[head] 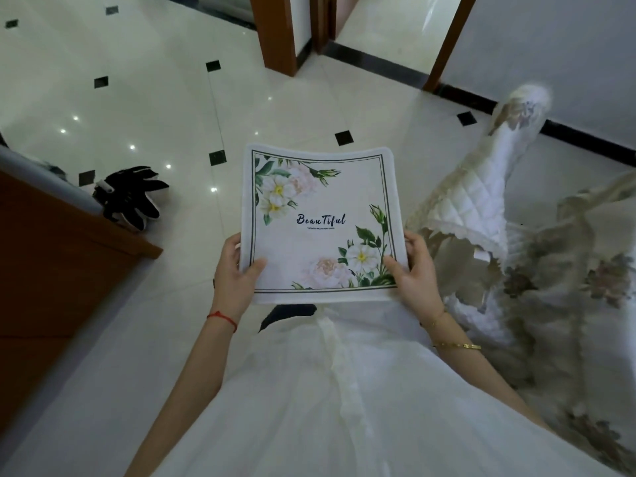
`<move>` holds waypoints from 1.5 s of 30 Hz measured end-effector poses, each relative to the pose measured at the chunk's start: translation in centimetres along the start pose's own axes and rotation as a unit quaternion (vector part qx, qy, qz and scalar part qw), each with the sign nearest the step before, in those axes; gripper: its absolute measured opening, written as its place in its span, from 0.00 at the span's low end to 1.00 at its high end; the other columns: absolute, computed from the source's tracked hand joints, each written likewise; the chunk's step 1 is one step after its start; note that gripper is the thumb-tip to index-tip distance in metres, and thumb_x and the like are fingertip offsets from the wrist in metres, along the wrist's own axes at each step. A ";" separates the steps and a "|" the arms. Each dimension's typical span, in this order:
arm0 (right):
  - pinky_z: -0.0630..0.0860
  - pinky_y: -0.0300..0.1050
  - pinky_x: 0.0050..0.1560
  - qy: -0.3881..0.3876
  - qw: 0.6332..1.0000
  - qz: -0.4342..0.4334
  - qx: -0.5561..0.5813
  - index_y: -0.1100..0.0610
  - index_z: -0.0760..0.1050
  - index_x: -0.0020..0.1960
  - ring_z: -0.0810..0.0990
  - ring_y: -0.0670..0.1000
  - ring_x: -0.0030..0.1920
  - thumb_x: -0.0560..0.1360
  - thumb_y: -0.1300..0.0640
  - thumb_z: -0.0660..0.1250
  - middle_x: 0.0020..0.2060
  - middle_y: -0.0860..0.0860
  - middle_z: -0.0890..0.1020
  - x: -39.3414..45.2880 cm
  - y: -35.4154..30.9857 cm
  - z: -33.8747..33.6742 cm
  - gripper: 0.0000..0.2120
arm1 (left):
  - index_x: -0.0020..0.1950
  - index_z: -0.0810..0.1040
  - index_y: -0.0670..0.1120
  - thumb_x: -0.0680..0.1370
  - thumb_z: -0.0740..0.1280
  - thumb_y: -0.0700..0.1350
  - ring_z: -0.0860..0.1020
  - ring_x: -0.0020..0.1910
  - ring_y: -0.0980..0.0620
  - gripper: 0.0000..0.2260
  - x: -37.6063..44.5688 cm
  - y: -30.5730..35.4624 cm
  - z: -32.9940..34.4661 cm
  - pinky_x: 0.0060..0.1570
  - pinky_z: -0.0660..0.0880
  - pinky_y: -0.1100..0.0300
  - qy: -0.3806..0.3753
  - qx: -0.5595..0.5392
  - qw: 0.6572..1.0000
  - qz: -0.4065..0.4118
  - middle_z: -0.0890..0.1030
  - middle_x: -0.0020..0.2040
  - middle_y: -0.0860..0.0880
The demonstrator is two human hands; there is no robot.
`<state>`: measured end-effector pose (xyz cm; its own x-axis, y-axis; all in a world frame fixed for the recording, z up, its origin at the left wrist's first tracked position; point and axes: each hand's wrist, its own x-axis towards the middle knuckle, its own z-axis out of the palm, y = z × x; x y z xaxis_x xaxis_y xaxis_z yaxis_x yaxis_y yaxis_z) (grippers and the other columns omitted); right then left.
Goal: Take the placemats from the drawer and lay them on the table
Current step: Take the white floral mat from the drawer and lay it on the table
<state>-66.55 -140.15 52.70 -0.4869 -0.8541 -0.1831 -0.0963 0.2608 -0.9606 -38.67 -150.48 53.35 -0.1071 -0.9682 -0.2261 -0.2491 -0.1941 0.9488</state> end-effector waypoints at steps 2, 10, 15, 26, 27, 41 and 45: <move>0.78 0.40 0.56 0.008 1.000 0.002 -0.004 0.51 0.68 0.63 0.82 0.48 0.53 0.75 0.67 0.67 0.52 0.51 0.82 3.0 -0.3 0.0 0.21 | 0.62 0.71 0.52 0.75 0.68 0.35 0.79 0.55 0.51 0.19 3.1 0.9 1.0 0.57 0.77 0.53 -0.004 0.001 1.000 -0.003 0.80 0.57 0.48; 0.78 0.39 0.54 0.052 0.998 0.021 0.019 0.50 0.67 0.64 0.82 0.45 0.53 0.76 0.65 0.67 0.54 0.48 0.82 15.7 -1.4 0.8 0.20 | 0.62 0.71 0.51 0.75 0.67 0.34 0.79 0.52 0.59 0.19 17.8 4.2 5.7 0.54 0.76 0.61 -0.048 0.014 0.999 0.015 0.79 0.56 0.52; 0.78 0.41 0.54 0.113 0.993 0.031 0.028 0.48 0.68 0.62 0.82 0.44 0.52 0.76 0.65 0.67 0.52 0.45 0.83 25.0 -3.4 1.1 0.20 | 0.63 0.71 0.49 0.75 0.67 0.33 0.79 0.53 0.55 0.20 29.2 8.2 9.4 0.55 0.76 0.59 -0.091 0.028 0.995 0.034 0.79 0.57 0.50; 0.78 0.52 0.61 0.271 0.956 0.073 0.085 0.50 0.67 0.64 0.81 0.47 0.57 0.76 0.66 0.67 0.56 0.49 0.81 38.8 -7.0 -1.2 0.21 | 0.63 0.71 0.47 0.75 0.67 0.33 0.80 0.54 0.57 0.19 48.9 17.7 20.4 0.54 0.77 0.60 -0.263 0.059 0.961 0.068 0.79 0.56 0.53; 0.77 0.52 0.61 0.284 0.952 0.077 0.086 0.50 0.67 0.64 0.80 0.48 0.58 0.76 0.66 0.67 0.56 0.49 0.81 39.8 -7.2 -1.7 0.21 | 0.63 0.71 0.48 0.75 0.67 0.33 0.80 0.54 0.55 0.19 50.0 18.2 21.6 0.55 0.77 0.59 -0.276 0.061 0.957 0.068 0.80 0.56 0.53; 0.78 0.55 0.61 0.390 0.912 0.082 0.098 0.54 0.66 0.66 0.80 0.49 0.58 0.76 0.68 0.66 0.57 0.53 0.80 57.6 -8.0 -17.4 0.22 | 0.60 0.72 0.54 0.74 0.68 0.34 0.80 0.53 0.55 0.20 64.9 27.3 47.3 0.53 0.77 0.58 -0.386 0.072 0.913 0.112 0.80 0.55 0.54; 0.75 0.58 0.63 0.427 0.895 0.083 0.101 0.54 0.66 0.66 0.79 0.52 0.60 0.76 0.68 0.66 0.58 0.55 0.80 61.7 -8.5 -24.2 0.22 | 0.59 0.73 0.55 0.75 0.68 0.34 0.80 0.55 0.50 0.19 66.9 31.1 56.6 0.55 0.77 0.53 -0.423 0.073 0.895 0.123 0.80 0.56 0.49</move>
<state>-116.77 -184.14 54.60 -0.9740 -0.1337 -0.1829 0.1558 0.1908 -0.9692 -108.02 -212.38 55.27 -0.8509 -0.5007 -0.1591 -0.2342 0.0903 0.9680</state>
